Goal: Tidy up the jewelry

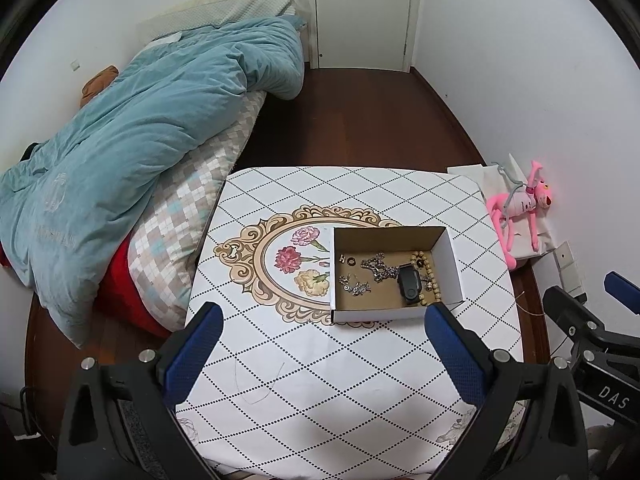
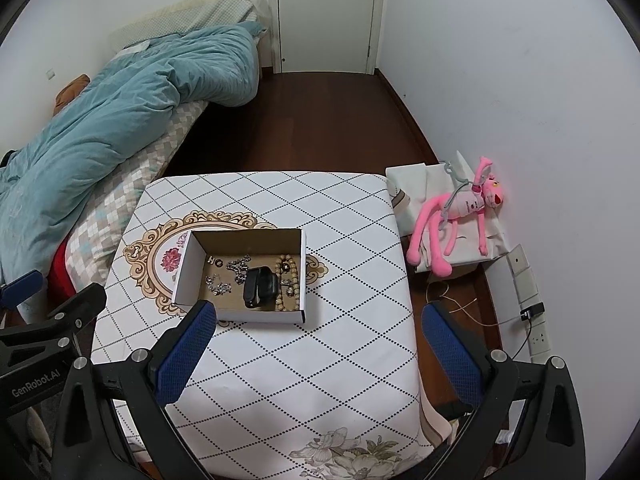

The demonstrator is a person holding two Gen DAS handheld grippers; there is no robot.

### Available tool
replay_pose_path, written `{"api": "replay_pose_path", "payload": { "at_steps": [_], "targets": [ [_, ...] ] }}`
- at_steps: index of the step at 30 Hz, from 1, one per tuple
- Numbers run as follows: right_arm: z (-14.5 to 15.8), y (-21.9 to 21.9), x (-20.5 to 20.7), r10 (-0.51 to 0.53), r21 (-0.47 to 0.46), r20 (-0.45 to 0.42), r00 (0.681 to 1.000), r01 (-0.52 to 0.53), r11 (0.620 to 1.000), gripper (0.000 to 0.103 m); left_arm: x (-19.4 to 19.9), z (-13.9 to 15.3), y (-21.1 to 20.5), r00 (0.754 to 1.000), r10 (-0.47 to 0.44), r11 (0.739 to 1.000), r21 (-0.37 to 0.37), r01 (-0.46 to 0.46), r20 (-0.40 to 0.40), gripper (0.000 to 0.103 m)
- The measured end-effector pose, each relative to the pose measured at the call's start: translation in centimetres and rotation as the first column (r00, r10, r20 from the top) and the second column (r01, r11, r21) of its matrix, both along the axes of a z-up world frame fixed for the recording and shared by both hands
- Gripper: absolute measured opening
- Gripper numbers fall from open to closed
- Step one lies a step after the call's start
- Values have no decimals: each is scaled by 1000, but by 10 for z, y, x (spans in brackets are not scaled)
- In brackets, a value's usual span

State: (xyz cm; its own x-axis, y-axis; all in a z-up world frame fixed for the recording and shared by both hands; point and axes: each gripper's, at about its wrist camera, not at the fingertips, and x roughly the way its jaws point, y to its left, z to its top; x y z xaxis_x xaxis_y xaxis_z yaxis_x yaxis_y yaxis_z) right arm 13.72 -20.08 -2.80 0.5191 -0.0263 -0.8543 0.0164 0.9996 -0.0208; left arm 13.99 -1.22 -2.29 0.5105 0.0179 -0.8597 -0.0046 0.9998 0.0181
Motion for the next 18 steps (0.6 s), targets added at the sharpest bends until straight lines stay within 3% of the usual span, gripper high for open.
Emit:
{"api": "replay_pose_path", "payload": {
  "at_steps": [18],
  "targets": [
    [2, 3, 1, 24, 1, -7, 1000, -24, 1000, 103, -1, 1, 2, 1000, -4, 1000, -5, 4, 6, 103]
  ]
}}
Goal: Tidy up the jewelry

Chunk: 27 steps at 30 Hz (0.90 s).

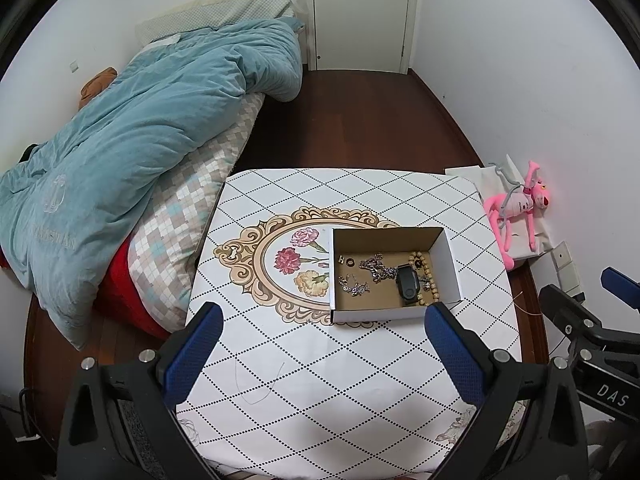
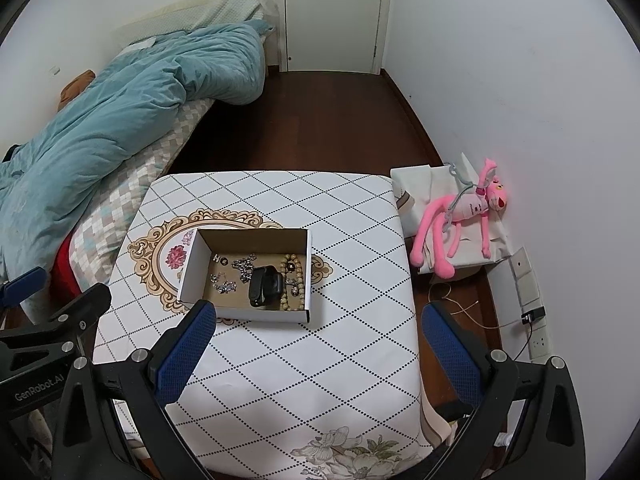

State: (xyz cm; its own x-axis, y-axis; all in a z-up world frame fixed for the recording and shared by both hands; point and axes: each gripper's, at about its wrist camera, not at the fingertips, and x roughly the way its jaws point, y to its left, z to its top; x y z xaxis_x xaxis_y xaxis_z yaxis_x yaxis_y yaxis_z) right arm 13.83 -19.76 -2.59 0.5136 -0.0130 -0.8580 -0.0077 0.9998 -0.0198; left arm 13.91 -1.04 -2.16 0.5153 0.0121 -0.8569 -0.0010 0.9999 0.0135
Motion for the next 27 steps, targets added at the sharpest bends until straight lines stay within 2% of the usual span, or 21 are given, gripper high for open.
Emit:
{"api": "replay_pose_path", "payload": {
  "at_steps": [27],
  "targets": [
    [-3, -4, -3, 16, -3, -18, 1000, -16, 1000, 103, -4, 1, -1, 1000, -3, 1000, 3, 3, -1, 103]
  ]
}}
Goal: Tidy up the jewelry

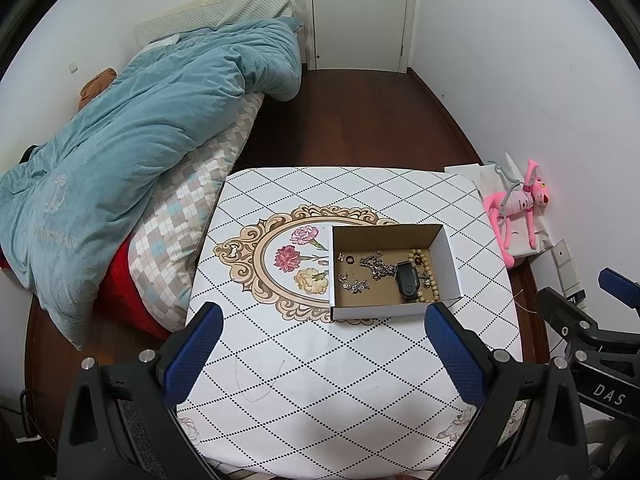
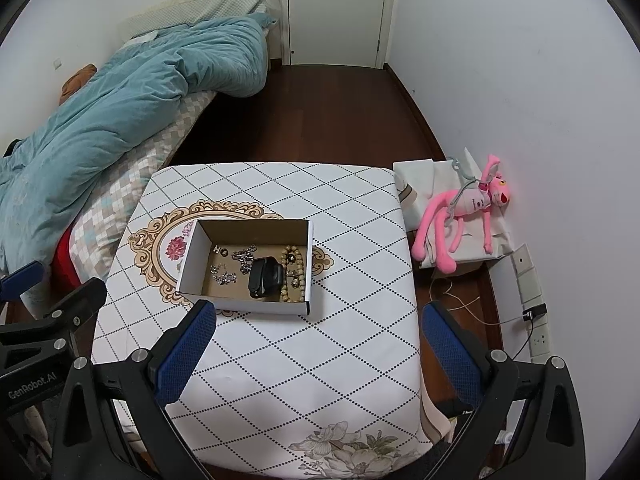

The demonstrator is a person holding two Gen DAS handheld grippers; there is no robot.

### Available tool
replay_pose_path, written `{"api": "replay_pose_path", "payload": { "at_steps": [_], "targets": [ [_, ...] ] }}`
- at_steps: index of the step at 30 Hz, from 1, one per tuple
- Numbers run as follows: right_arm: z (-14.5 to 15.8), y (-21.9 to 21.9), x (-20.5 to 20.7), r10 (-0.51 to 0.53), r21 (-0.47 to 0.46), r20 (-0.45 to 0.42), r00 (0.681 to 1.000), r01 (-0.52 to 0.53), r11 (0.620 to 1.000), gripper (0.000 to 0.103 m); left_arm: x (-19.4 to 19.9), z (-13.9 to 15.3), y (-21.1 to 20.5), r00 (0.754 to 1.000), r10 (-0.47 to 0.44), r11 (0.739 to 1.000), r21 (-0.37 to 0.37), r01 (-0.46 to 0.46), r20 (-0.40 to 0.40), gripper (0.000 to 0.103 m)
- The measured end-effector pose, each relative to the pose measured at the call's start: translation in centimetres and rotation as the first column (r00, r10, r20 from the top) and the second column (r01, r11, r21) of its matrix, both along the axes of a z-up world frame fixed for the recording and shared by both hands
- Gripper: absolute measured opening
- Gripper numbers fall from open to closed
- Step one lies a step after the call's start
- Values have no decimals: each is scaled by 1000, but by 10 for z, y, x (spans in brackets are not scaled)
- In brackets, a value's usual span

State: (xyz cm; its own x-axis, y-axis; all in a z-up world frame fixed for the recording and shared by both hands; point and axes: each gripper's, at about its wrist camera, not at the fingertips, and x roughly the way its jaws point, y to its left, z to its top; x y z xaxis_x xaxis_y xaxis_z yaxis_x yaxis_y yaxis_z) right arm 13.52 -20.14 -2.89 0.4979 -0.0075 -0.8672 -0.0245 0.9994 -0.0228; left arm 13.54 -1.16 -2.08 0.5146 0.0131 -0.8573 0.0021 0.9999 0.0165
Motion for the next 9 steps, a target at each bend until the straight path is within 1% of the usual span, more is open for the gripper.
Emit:
{"api": "replay_pose_path", "payload": {
  "at_steps": [9],
  "targets": [
    [-1, -1, 0, 1, 1, -4, 1000, -1, 1000, 103, -2, 0, 3, 1000, 0, 1000, 1, 0, 10, 103]
  ]
}}
